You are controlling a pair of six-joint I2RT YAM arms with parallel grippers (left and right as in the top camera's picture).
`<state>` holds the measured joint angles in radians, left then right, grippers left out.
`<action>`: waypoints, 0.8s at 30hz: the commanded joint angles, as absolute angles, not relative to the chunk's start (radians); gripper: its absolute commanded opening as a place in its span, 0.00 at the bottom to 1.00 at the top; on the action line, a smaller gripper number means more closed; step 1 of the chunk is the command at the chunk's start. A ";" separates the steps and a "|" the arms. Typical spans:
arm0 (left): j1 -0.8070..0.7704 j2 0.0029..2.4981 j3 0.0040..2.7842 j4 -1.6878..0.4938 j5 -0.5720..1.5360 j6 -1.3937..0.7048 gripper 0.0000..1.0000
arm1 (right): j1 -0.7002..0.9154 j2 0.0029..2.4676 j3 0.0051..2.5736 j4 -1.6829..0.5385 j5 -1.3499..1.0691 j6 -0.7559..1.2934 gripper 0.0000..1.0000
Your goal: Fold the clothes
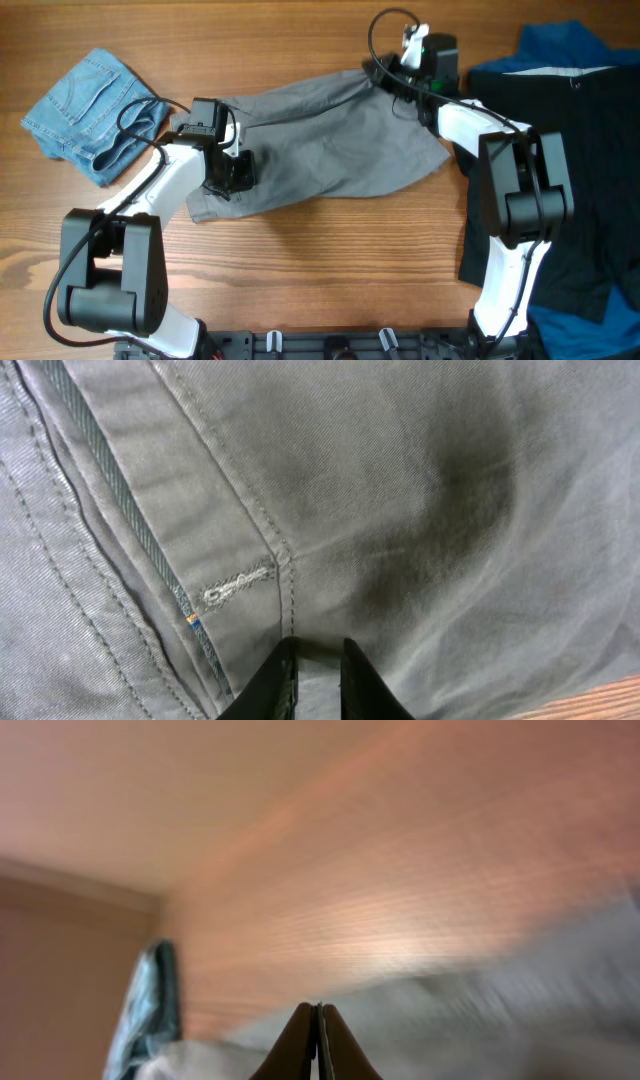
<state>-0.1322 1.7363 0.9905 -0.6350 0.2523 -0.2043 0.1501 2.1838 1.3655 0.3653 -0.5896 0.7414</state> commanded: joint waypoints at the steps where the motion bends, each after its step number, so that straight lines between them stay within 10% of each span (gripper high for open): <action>1: -0.136 1.745 0.981 -0.633 0.242 -0.214 0.17 | 0.084 2.165 1.520 0.294 -0.842 0.731 0.04; 10: -0.136 1.745 0.981 -0.632 0.241 -0.214 0.16 | 0.086 2.164 1.610 -0.657 -0.498 0.411 0.04; 24: -0.136 1.745 0.981 -0.636 0.200 -0.213 0.20 | 0.241 2.252 1.556 0.143 -0.591 0.682 0.04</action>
